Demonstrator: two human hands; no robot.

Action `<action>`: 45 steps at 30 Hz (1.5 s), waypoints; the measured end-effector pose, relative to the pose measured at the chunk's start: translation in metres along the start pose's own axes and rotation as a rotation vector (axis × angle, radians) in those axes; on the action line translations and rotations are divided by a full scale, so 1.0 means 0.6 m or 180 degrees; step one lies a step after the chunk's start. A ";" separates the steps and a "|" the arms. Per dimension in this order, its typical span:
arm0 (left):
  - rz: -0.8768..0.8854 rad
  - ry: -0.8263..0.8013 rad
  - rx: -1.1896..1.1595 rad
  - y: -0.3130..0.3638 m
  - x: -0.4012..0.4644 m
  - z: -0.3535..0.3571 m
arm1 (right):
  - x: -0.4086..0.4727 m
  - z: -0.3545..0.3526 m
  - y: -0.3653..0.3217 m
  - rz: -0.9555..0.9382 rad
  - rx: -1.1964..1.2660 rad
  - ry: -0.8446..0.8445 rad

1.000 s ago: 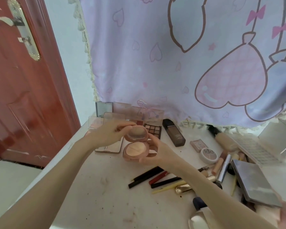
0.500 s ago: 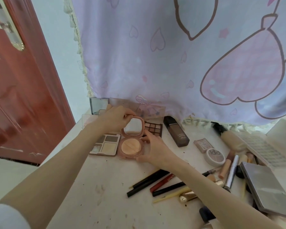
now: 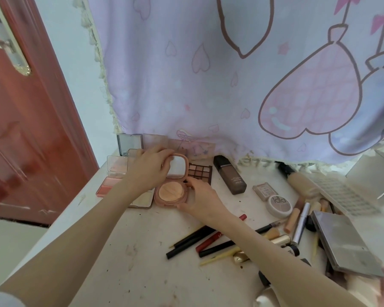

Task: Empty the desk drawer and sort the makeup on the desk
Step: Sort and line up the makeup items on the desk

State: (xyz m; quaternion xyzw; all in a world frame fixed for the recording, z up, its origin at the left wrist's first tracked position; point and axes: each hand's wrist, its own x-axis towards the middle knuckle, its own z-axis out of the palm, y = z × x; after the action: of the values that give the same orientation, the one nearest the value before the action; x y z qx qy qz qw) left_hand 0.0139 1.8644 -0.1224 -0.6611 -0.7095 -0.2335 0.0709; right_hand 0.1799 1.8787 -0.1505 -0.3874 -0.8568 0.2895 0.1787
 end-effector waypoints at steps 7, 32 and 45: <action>-0.0177 -0.0485 0.0266 0.009 -0.003 -0.010 | -0.005 0.001 -0.009 0.0120 -0.0145 -0.0019; 0.0265 -0.1532 0.0235 0.233 -0.157 0.074 | -0.149 -0.194 0.151 0.0981 -0.1681 0.0170; 0.0026 -0.0985 -0.0417 0.246 -0.154 0.083 | -0.146 -0.171 0.113 0.0650 0.0585 0.0919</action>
State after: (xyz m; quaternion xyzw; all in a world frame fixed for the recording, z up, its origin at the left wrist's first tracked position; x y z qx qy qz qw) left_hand 0.1781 1.8047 -0.1693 -0.6953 -0.6925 -0.1743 -0.0815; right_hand 0.3282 1.8844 -0.1219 -0.4919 -0.7485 0.3245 0.3041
